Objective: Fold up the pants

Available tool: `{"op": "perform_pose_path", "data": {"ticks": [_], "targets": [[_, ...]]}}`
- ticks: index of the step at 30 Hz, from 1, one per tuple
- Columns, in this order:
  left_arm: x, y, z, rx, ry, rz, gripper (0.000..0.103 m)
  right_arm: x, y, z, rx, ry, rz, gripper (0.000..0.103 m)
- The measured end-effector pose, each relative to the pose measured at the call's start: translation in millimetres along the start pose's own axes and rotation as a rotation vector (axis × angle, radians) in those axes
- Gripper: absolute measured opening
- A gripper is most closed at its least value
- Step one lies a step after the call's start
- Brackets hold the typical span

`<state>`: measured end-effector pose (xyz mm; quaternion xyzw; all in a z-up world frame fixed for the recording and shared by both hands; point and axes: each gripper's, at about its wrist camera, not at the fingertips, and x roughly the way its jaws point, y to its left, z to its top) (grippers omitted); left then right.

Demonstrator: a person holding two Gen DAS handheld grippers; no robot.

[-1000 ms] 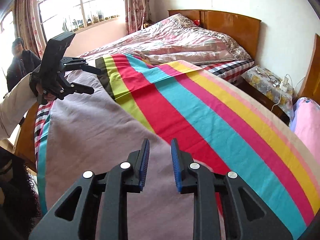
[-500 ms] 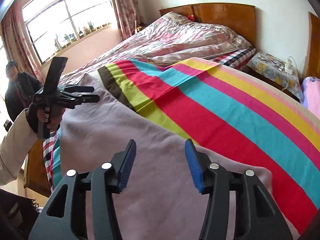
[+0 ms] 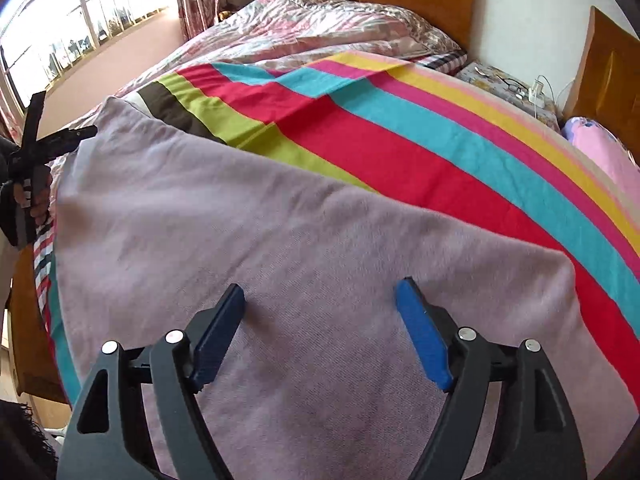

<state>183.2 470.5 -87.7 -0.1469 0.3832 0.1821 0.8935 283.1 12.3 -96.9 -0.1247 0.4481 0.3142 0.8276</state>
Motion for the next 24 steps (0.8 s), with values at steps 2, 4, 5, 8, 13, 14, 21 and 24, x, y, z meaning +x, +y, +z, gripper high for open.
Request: {"op": "perform_pose_path", "data": {"ticks": [2,4,5,8,13,14,21,24], "targets": [[-12.4,-18.4,-1.1,0.019,-0.011,0.075,0.101,-14.5,-2.3,-5.3,0.037,0.021,-0.074,0.076],[-41.0,-53.2,-6.9,0.038,-0.071,0.074,0.101,-43.8,-9.4,-19.8,0.059,-0.026,-0.117,0.081],[-54.8,-81.1,-11.4,0.061,-0.102,0.043,0.101,-59.9,-16.0,-30.2,0.080,-0.050,-0.150,0.084],[-79.9,-176.7,-34.3,0.132,-0.079,-0.245,0.102,-102.3,-42.9,-66.7,0.166,-0.085,-0.249,0.086],[-87.2,-358.0,-105.4,0.393,0.091,-0.567,0.102,-154.0,-99.8,-134.1,0.335,-0.100,-0.381,0.088],[-87.4,-389.2,-124.6,0.461,0.105,-0.582,0.102,-160.6,-113.1,-148.2,0.384,-0.094,-0.397,0.088],[-55.7,-476.8,-207.8,0.723,0.131,-0.409,0.102,-194.4,-174.2,-238.5,0.556,-0.139,-0.207,0.084],[-47.3,-471.0,-201.2,0.663,0.168,-0.373,0.102,-247.4,-189.7,-268.4,0.645,-0.358,-0.092,0.086]]}}
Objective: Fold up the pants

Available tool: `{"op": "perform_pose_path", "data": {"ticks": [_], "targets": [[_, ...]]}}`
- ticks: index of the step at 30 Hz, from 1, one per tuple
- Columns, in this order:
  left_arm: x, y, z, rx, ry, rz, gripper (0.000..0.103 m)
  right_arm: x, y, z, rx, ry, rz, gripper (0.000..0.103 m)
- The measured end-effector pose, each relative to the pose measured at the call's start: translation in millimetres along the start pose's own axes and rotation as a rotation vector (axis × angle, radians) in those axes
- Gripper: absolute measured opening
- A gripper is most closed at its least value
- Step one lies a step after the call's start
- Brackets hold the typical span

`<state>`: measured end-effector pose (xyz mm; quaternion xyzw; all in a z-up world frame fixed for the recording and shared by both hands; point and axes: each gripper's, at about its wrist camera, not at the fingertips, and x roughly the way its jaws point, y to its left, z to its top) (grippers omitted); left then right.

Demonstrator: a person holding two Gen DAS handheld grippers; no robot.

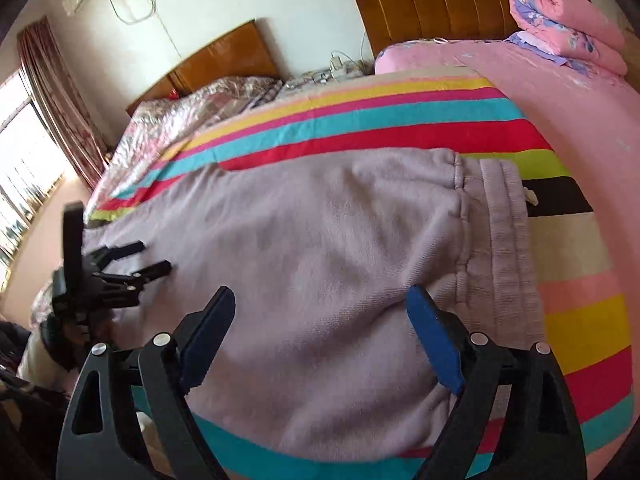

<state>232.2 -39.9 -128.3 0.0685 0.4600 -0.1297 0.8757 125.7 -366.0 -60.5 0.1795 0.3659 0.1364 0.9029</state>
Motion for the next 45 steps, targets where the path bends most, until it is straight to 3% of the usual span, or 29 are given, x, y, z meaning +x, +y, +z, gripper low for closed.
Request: {"op": "perform_pose_path", "data": {"ticks": [1,5,10,13,15,20,22,24,28,31,36,40,45], "targets": [[-3.2,1.1,1.7,-0.023,0.006,0.032,0.101,-16.6,-10.9,-0.2,0.024,-0.041,-0.008,0.087],[-36.1,-20.3,16.7,-0.008,-0.054,-0.011,0.101,-61.9,-51.6,-21.2,0.107,-0.074,-0.101,0.087],[-58.3,-111.3,24.0,0.169,-0.125,-0.086,0.102,-82.9,-77.2,-72.1,0.294,-0.091,-0.004,0.087],[-45.9,-157.1,16.0,0.301,-0.118,-0.048,0.102,-70.8,-71.4,-79.9,0.323,-0.100,0.049,0.087],[-33.6,-173.0,8.6,0.341,-0.094,-0.016,0.102,-58.4,-66.5,-73.2,0.316,-0.079,0.037,0.087],[-18.5,-182.2,-0.5,0.328,-0.059,0.002,0.102,-24.2,-67.8,-52.3,0.314,0.052,-0.067,0.087],[-21.6,-180.4,0.5,0.331,-0.068,0.018,0.102,-32.6,-67.6,-49.9,0.317,0.017,-0.094,0.087],[-27.3,-183.6,0.5,0.348,-0.089,0.014,0.102,-49.0,-67.3,-50.1,0.312,-0.047,-0.045,0.084],[-32.1,-193.5,-5.2,0.374,-0.121,0.006,0.102,-42.1,-76.5,-57.2,0.371,-0.014,0.046,0.071],[-31.1,-199.6,-10.4,0.393,-0.122,0.009,0.102,-33.6,-85.6,-59.1,0.448,-0.010,0.098,0.054],[-29.4,-202.0,-15.5,0.410,-0.121,0.013,0.102,-35.3,-83.4,-51.5,0.424,-0.074,0.099,0.046],[-27.4,-200.8,-16.7,0.397,-0.123,0.007,0.102,-30.0,-96.5,-63.1,0.484,-0.044,0.090,0.034],[-25.7,-198.0,-17.7,0.384,-0.128,-0.007,0.102,-29.4,-97.8,-60.4,0.484,-0.039,0.107,0.034]]}}
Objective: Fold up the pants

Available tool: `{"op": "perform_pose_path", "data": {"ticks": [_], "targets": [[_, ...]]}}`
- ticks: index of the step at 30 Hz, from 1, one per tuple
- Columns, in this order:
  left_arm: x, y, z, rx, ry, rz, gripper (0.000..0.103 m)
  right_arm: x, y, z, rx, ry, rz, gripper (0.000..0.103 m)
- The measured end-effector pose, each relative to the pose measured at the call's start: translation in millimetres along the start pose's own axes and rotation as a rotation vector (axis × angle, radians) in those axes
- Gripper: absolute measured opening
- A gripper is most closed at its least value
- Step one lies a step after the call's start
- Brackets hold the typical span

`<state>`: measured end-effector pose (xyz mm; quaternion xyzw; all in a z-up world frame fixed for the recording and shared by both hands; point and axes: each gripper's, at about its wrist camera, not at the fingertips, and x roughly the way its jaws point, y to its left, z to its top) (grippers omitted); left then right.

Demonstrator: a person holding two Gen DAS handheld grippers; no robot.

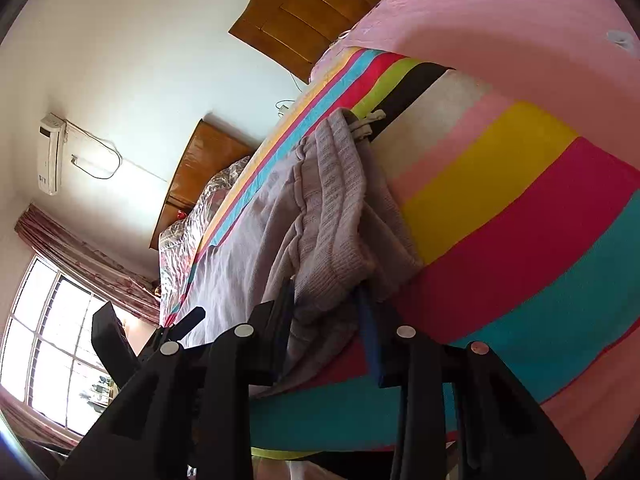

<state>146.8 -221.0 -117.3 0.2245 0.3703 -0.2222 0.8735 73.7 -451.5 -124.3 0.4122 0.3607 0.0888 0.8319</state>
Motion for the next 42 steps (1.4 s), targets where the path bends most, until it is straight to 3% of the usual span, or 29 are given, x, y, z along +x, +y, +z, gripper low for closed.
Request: {"op": "perform_pose_path", "data": {"ticks": [6,8,10,12,15,18,24,30,31,32,33,34,36,38,40,42], "targets": [[0.4,0.9,-0.5,-0.007,-0.002,-0.002,0.102,-0.6,-13.9,2.9,0.085,-0.035,0.070,0.033],[-0.2,1.9,-0.8,-0.008,-0.001,-0.001,0.102,-5.6,-7.8,5.9,0.048,-0.080,0.039,0.015],[-3.7,1.1,1.6,-0.001,0.001,0.002,0.102,-18.5,11.1,5.0,-0.041,-0.134,0.002,0.012],[-11.4,-0.3,4.1,0.007,-0.026,0.006,0.102,-22.4,22.1,5.7,-0.086,-0.162,-0.052,0.011],[-9.1,-6.8,4.2,0.042,-0.022,0.013,0.102,-7.8,7.7,5.2,-0.058,-0.127,-0.125,0.011],[-4.7,-4.3,-2.7,0.035,-0.019,0.002,0.102,-5.1,-2.7,0.9,-0.030,-0.131,-0.116,0.009],[-22.5,14.7,-3.4,0.005,-0.062,0.008,0.102,-12.2,20.7,-0.1,-0.087,-0.173,-0.176,0.009],[-29.5,48.5,-23.0,-0.072,-0.046,0.040,0.102,-3.7,13.9,-2.7,-0.086,-0.132,-0.244,0.010],[-35.1,56.4,-27.2,-0.086,-0.055,0.044,0.102,-6.9,24.9,-2.7,-0.130,-0.139,-0.305,0.018],[-41.1,64.8,-31.2,-0.095,-0.062,0.046,0.102,-11.7,39.2,-2.7,-0.180,-0.166,-0.392,0.037],[-47.0,73.7,-35.5,-0.103,-0.070,0.052,0.102,-17.4,54.5,-3.4,-0.235,-0.202,-0.464,0.044],[-52.5,83.1,-40.5,-0.115,-0.078,0.065,0.102,-22.0,75.7,-5.8,-0.310,-0.244,-0.492,0.054],[-58.5,104.3,-52.0,-0.156,-0.072,0.087,0.102,-20.0,117.6,-15.4,-0.470,-0.285,-0.474,0.062],[-58.5,127.0,-66.0,-0.213,-0.049,0.086,0.102,2.5,152.8,-30.1,-0.620,-0.229,-0.429,0.075],[-58.0,149.0,-82.5,-0.268,-0.017,0.103,0.102,38.4,167.3,-46.0,-0.715,-0.107,-0.407,0.078],[-67.3,176.9,-100.4,-0.350,-0.014,0.102,0.102,74.3,162.8,-59.5,-0.759,0.020,-0.486,0.078]]}}
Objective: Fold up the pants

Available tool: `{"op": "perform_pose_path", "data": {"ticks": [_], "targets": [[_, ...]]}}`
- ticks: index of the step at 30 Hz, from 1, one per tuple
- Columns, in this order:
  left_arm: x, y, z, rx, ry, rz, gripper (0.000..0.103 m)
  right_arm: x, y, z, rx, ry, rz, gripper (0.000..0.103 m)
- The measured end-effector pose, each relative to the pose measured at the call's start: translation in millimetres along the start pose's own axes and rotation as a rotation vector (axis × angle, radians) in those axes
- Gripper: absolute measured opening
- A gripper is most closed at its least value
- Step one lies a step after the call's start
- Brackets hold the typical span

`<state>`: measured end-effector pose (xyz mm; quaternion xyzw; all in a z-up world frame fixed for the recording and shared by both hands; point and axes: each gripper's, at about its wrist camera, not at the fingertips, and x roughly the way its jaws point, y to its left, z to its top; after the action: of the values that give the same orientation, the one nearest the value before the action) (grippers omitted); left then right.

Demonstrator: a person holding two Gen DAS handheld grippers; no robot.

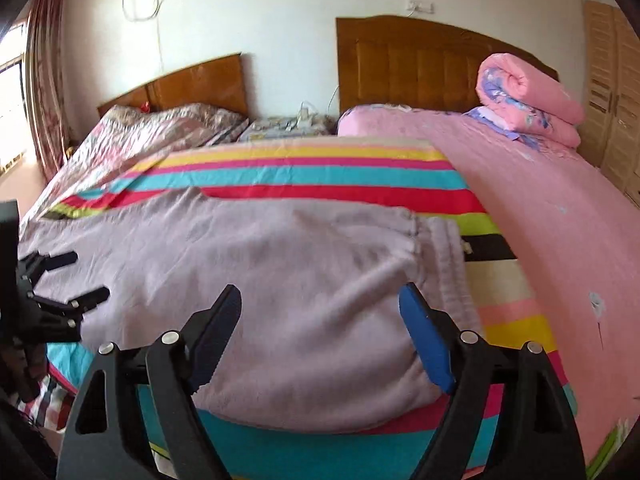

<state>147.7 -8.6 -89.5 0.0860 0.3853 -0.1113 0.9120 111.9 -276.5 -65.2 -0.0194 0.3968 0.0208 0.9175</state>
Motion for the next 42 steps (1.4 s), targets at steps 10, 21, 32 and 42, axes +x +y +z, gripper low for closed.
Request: {"op": "perform_pose_path", "data": {"ticks": [10,21,32,42], "targets": [[-91.9,264.4,-96.4,-0.649,-0.087,0.130,0.102,8.7,89.6,58.5,-0.096,0.035,-0.011,0.075],[-143.2,358.5,-200.9,-0.958,-0.059,0.314,0.102,54.9,433.8,62.4,-0.727,0.130,0.542,0.077],[-122.8,383.7,-191.7,-1.004,-0.079,0.228,0.102,84.6,443.1,48.4,-0.781,0.199,0.540,0.080],[-110.3,452.8,-176.1,-1.199,-0.297,-0.049,0.101,94.4,423.7,54.1,-0.694,0.187,0.526,0.083]]}}
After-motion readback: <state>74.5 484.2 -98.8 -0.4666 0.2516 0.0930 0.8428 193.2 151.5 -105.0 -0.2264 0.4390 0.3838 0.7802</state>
